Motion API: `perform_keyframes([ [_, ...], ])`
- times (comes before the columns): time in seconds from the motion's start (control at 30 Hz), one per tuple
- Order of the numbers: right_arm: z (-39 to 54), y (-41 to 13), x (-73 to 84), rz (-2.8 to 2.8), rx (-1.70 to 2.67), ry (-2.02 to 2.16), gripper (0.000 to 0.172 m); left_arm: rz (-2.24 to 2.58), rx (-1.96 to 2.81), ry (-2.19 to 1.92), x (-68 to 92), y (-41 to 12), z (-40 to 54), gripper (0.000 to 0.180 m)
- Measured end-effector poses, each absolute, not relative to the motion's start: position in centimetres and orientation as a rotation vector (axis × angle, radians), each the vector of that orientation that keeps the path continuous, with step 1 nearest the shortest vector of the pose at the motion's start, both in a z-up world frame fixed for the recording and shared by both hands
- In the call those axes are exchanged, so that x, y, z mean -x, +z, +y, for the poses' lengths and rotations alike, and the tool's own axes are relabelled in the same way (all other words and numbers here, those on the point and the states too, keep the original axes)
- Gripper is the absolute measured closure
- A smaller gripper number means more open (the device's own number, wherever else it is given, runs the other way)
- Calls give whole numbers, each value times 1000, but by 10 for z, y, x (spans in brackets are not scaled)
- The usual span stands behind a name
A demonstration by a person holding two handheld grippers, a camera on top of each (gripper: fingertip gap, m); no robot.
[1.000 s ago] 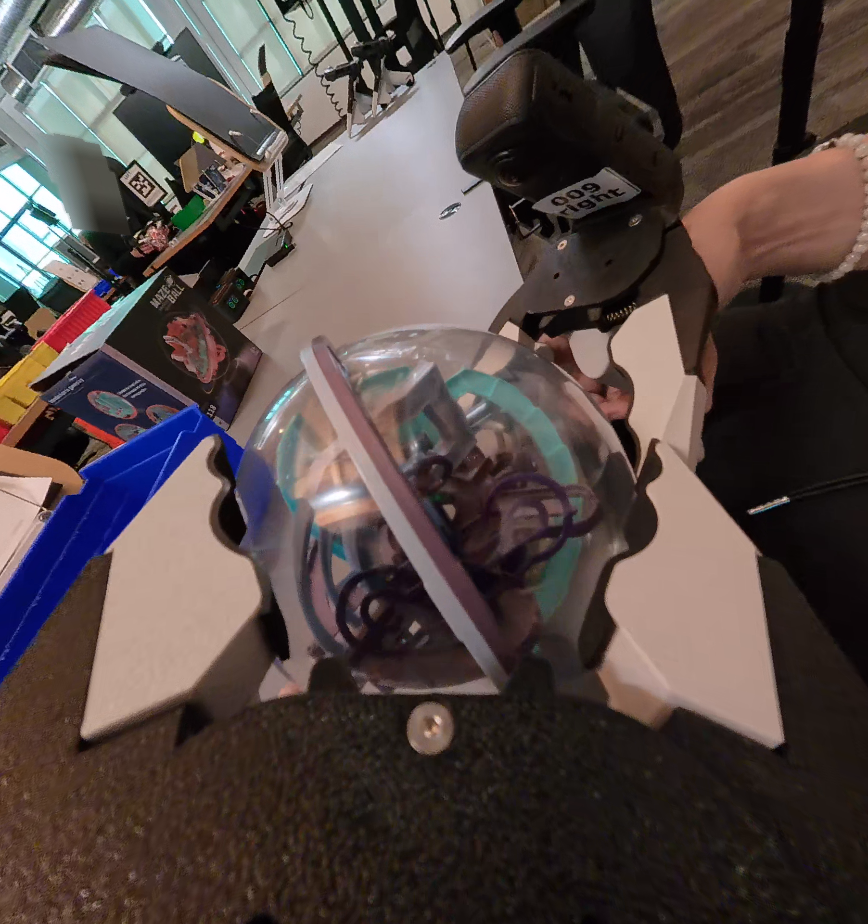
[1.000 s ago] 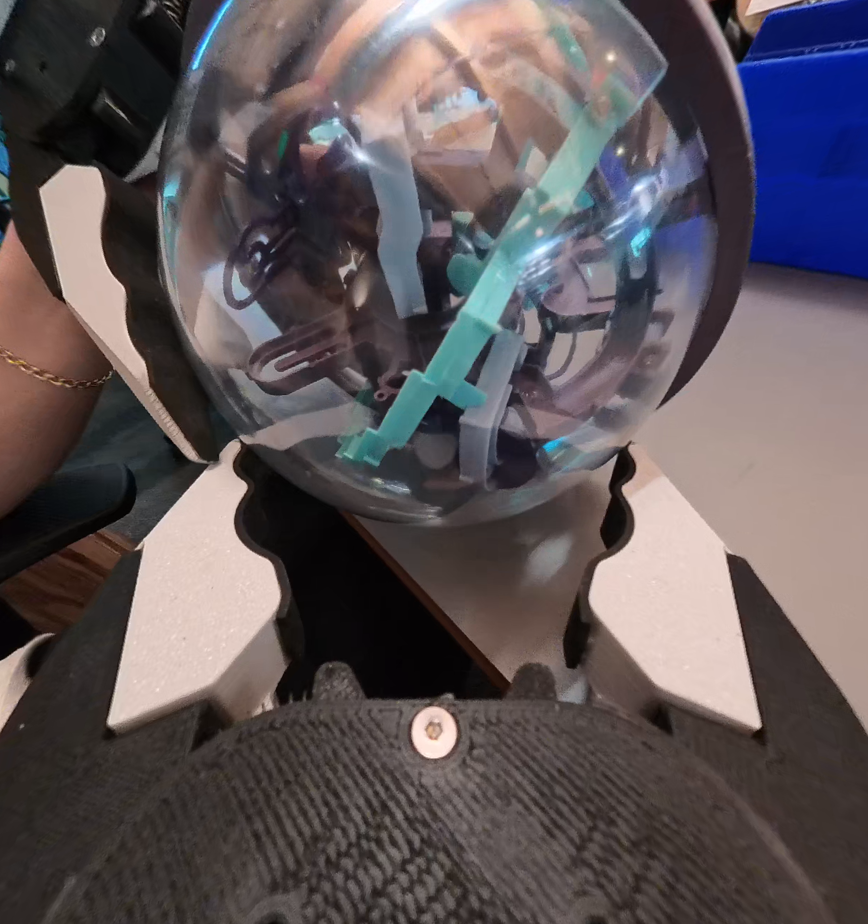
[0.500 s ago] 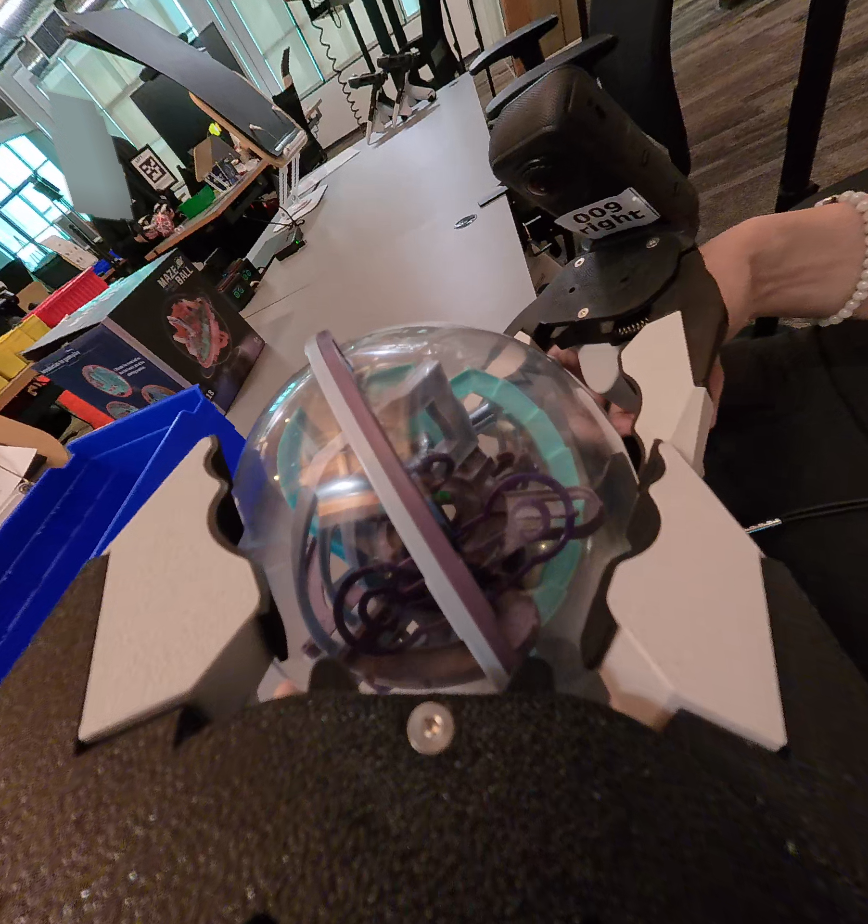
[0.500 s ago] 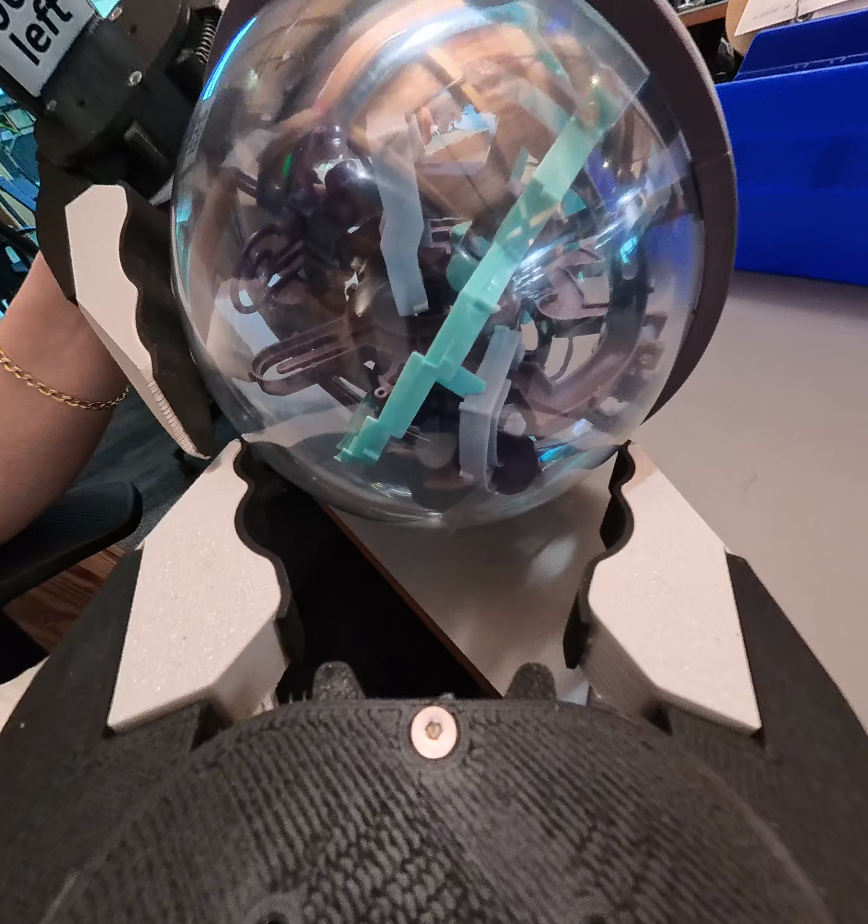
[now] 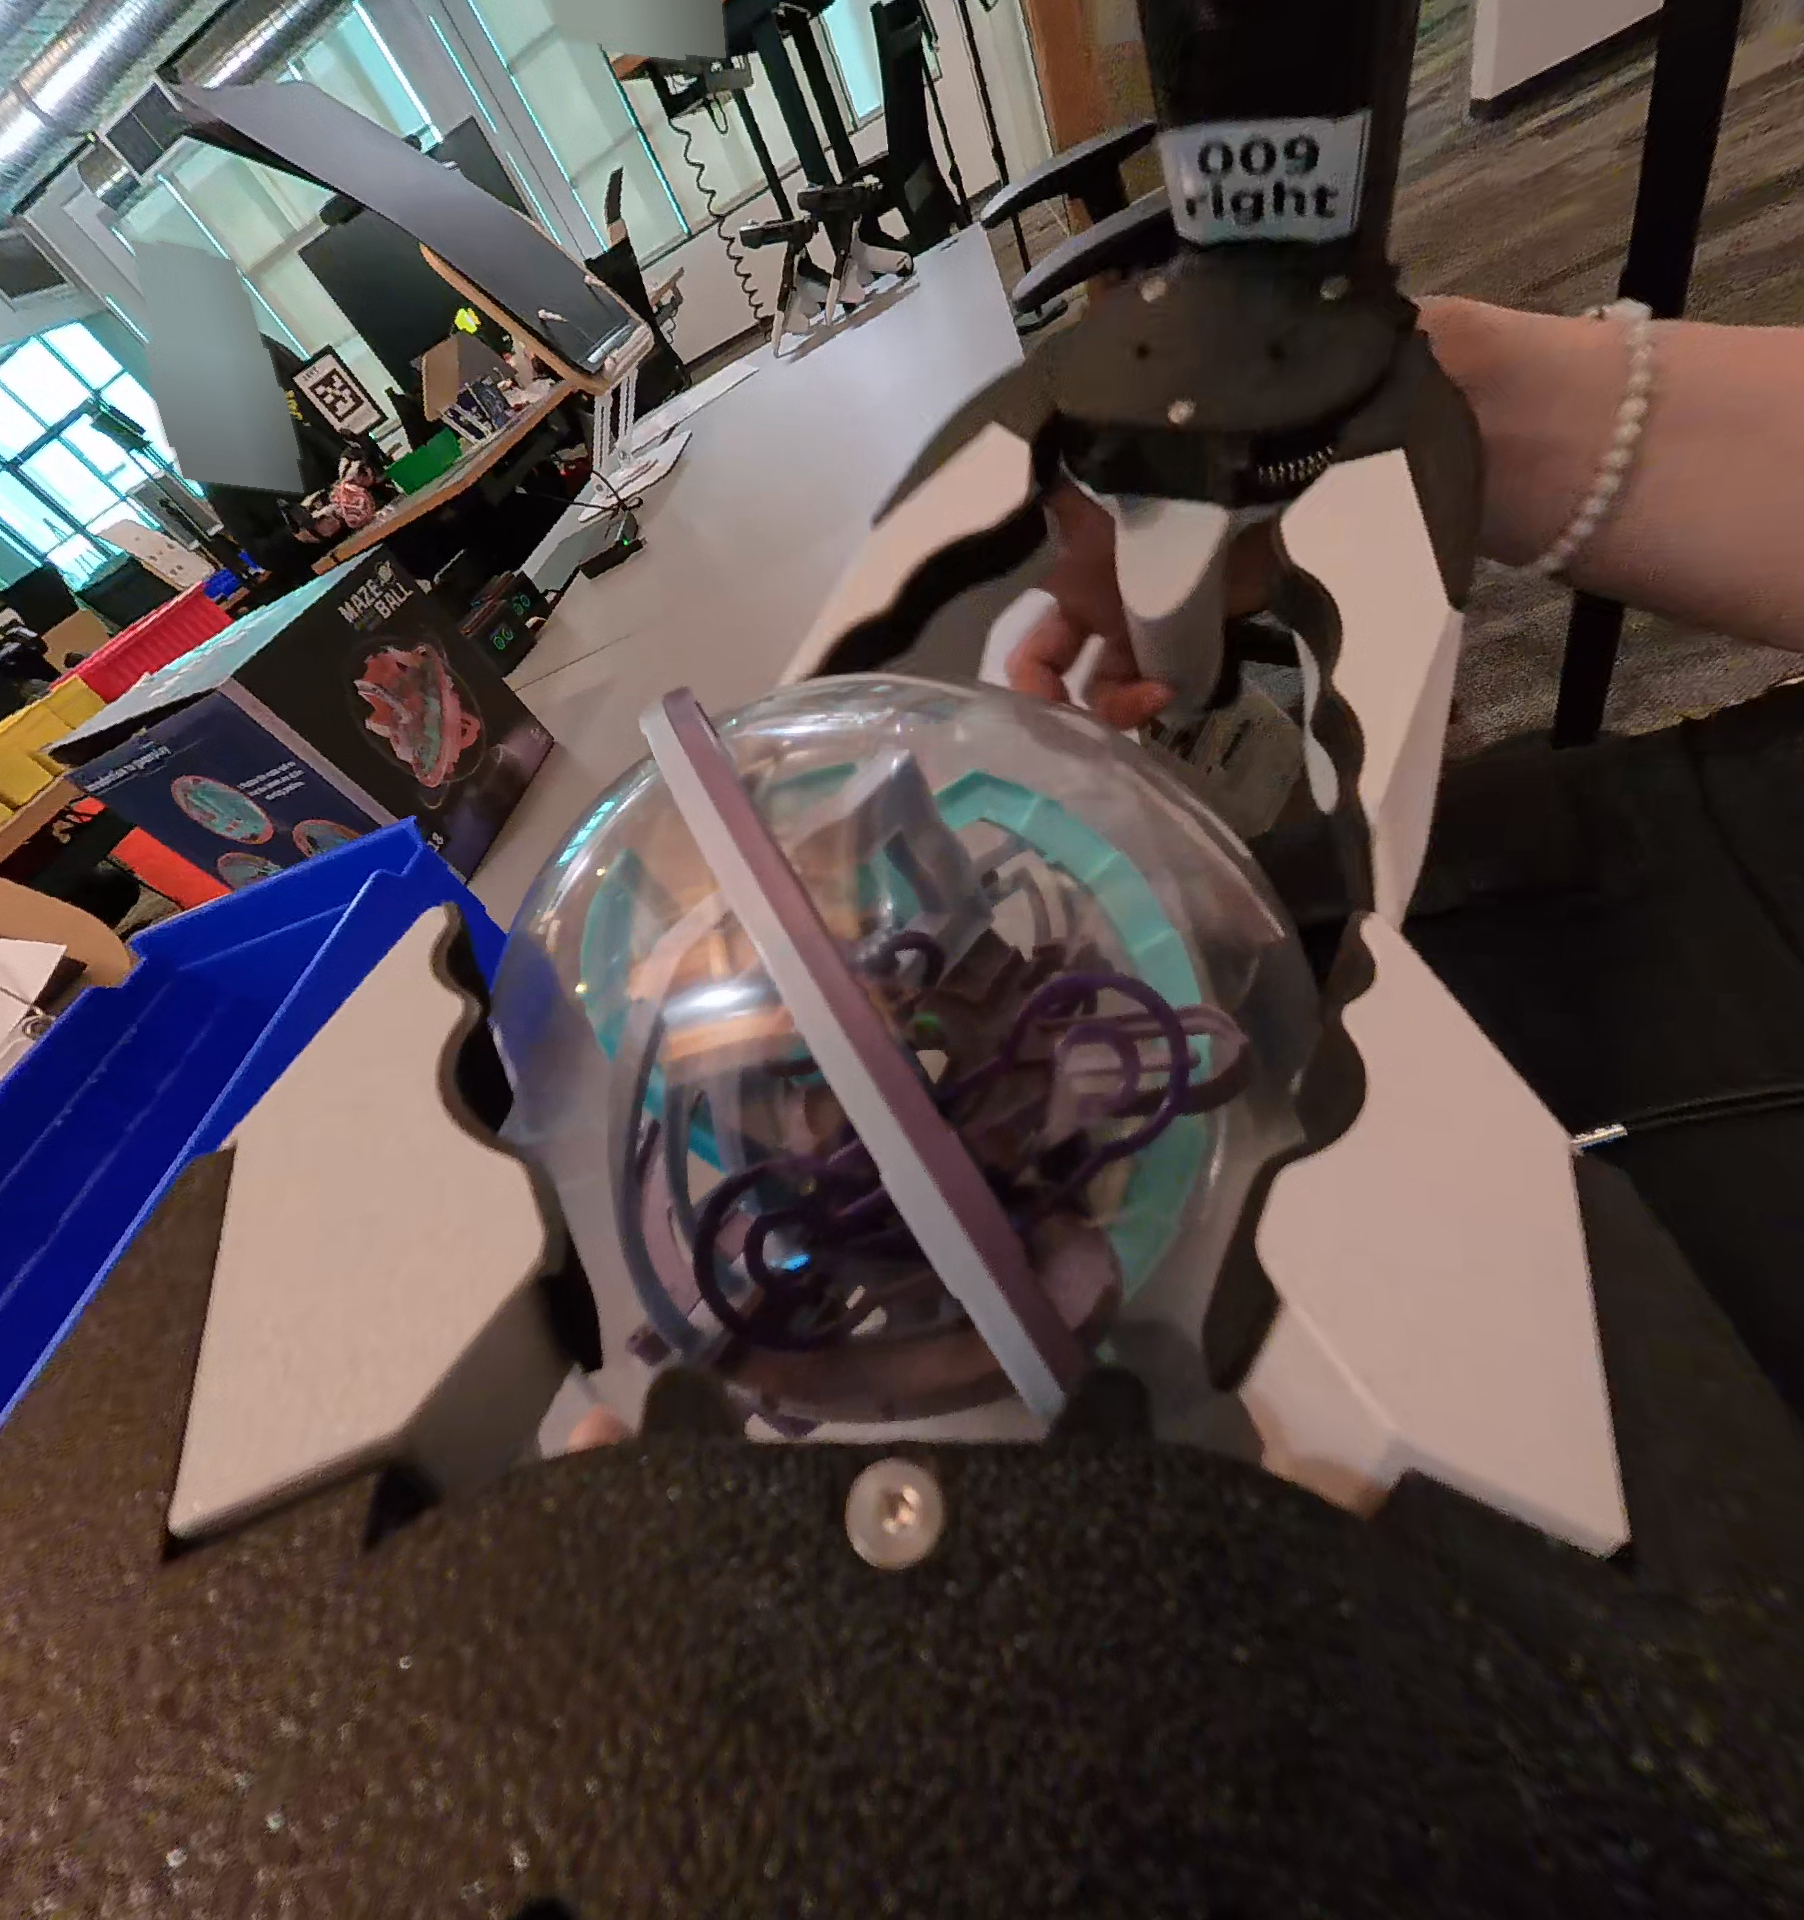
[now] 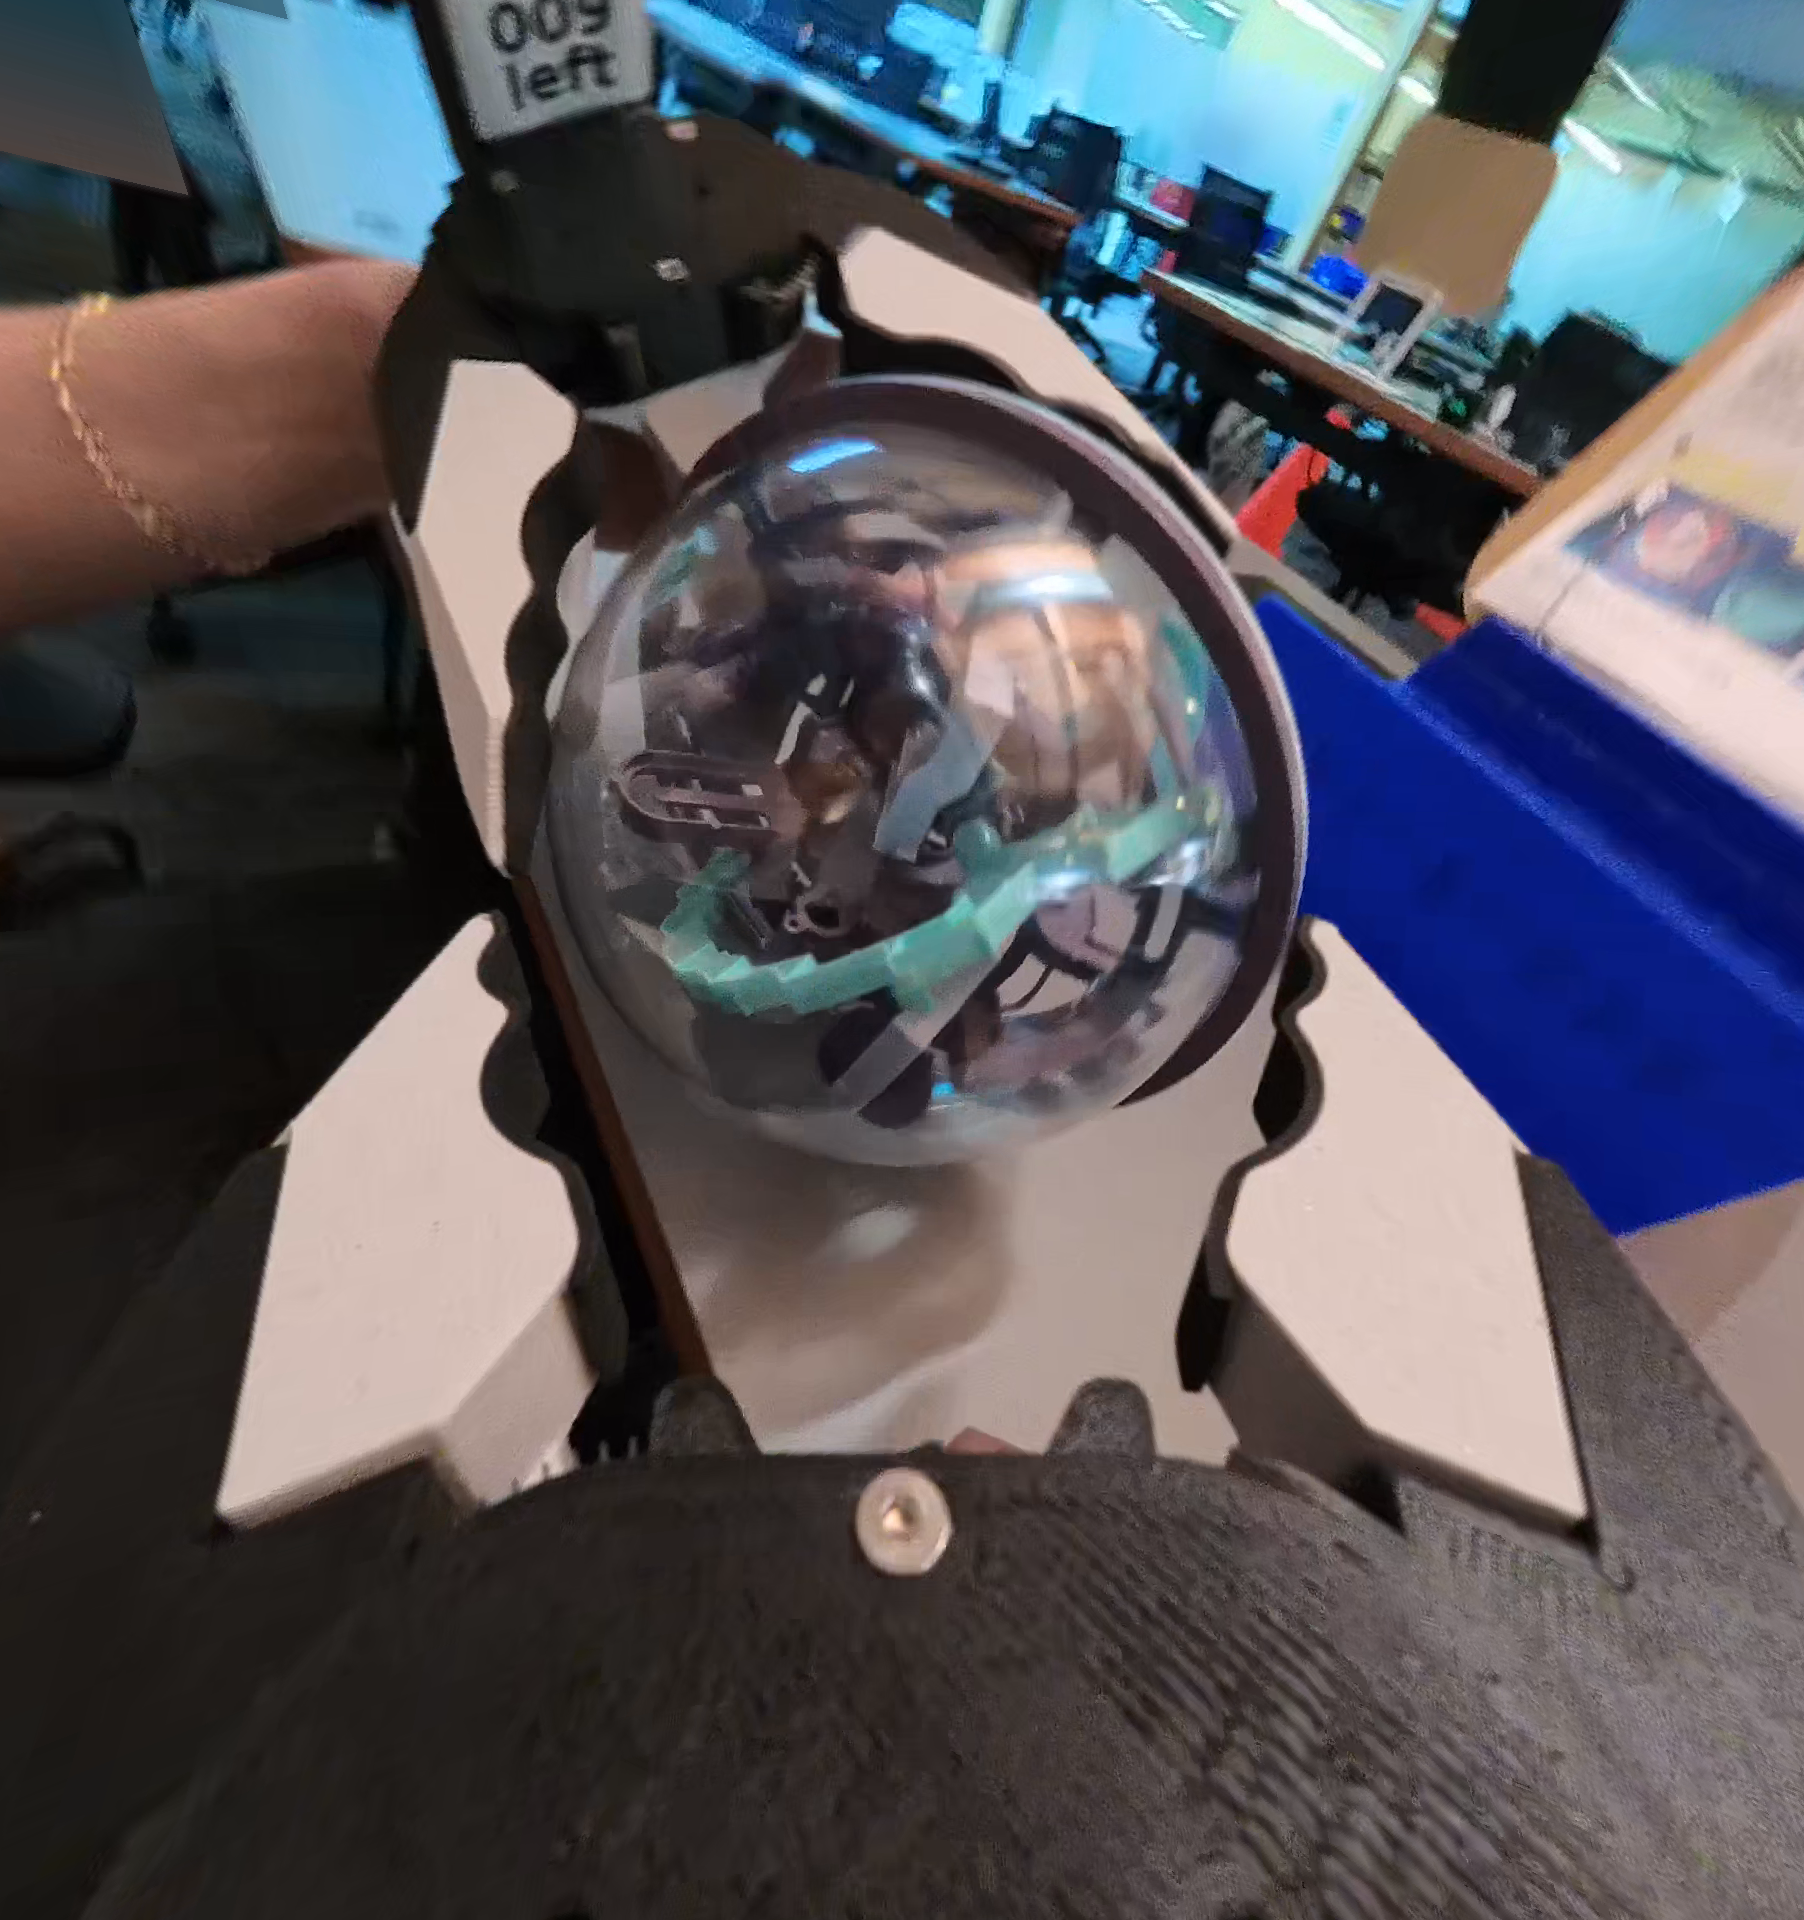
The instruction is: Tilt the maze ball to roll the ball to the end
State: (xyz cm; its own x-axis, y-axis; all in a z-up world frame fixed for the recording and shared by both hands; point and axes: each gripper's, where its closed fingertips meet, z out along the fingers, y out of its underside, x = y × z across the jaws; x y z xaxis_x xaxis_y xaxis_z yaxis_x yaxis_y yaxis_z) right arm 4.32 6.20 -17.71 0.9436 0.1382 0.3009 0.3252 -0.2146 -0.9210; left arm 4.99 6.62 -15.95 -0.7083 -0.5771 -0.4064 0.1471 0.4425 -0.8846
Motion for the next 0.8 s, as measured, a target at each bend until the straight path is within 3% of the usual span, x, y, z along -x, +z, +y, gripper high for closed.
perform_keyframes([
  [0.07, 67, -179, -44, -494, 1830, -240, 33, 1988, 363, -1323, -50, -159, 66, 30],
  [0.23, 91, -196, -58, -656, 1867, -374, 14, 1956, 409, -1370, -54, -157, 70, 31],
  [0.8, 95, -195, -66, -242, 1819, -291, 15, 1818, 732, -1696, -66, -153, 93, 36],
])
